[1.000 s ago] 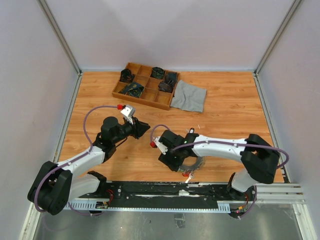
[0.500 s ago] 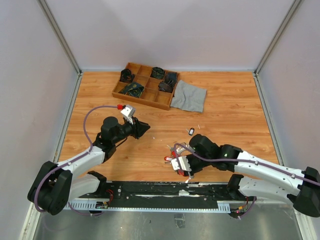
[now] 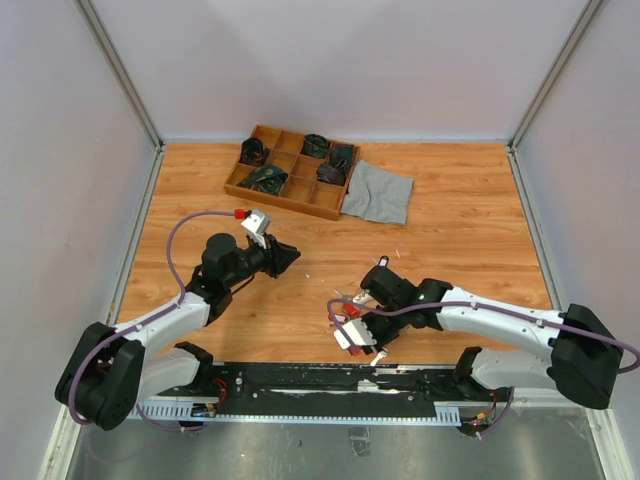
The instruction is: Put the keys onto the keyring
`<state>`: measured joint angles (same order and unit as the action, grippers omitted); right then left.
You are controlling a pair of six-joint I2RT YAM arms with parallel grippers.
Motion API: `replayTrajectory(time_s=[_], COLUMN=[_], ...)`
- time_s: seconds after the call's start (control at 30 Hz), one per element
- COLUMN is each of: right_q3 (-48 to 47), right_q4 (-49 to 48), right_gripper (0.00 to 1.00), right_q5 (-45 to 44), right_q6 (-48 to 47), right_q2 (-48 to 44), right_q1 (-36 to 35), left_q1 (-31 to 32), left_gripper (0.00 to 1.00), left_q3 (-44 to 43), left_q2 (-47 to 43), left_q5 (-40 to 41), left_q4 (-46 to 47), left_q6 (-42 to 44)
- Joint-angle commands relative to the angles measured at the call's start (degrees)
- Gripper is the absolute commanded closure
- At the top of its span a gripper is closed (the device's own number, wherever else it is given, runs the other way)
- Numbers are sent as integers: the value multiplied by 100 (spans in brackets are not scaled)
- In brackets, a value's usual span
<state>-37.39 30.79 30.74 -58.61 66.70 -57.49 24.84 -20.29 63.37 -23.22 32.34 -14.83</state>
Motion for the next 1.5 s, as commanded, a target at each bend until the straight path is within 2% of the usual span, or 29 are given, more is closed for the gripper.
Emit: replayTrajectory(time_s=[0.0,0.3,0.6,1.1,1.47], right_q3=[-265,-506,-505,-613,-585], right_q4=[-304,-326,-117,17,91], right_gripper=[72,72,76,82,81], right_q5=[-201,-150,-307,98,148], right_q6=[-146,209,432,637,713], right_q2=[322,971,998,1236,1324], right_q1=[208,322,406,406,401], left_q1=[6,2,-6,-6,-5], left_gripper=[76,76,76,76,76], left_q3=[-116,-106,-106,-102,-105], left_q2=[-49,-39,-32,-31,-23], left_q5=[-51,-69,-78,-70,-64], left_q4=[70,94,97,97,97], left_q6=[15,6,-4,8,6])
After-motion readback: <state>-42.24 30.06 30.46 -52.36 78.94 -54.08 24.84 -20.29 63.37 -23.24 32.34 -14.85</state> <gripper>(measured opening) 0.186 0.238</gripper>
